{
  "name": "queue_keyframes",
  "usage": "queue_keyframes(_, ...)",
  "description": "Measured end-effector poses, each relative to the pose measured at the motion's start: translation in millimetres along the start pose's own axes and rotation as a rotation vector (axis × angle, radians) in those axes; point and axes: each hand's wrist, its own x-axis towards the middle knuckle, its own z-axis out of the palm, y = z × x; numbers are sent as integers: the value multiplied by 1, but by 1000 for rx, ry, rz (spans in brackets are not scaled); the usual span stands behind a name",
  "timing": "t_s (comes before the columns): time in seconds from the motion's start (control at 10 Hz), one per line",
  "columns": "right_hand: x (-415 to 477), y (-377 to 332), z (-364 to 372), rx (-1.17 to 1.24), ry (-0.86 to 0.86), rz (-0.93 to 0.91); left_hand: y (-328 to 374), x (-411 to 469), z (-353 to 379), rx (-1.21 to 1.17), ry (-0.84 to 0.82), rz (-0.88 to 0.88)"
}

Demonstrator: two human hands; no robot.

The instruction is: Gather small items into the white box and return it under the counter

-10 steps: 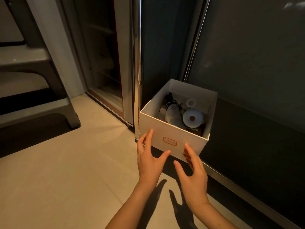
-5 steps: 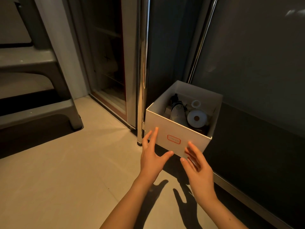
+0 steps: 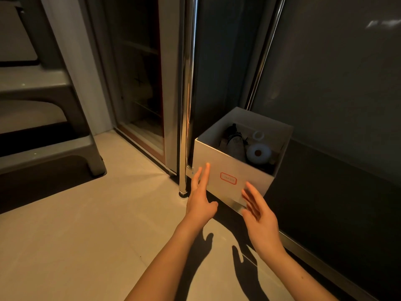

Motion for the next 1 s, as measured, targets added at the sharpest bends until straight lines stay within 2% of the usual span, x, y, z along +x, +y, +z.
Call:
queue_keyframes(0.4,9,3,2,61,-5,1,-4,13,-3,-22,-47,15)
queue_keyframes(0.8,20,1,6,93,-27,19,-6,27,0,-8,-1,-6)
queue_keyframes(1.0,16,-6,5,38,-57,17,3,17,-6,-46,45,37)
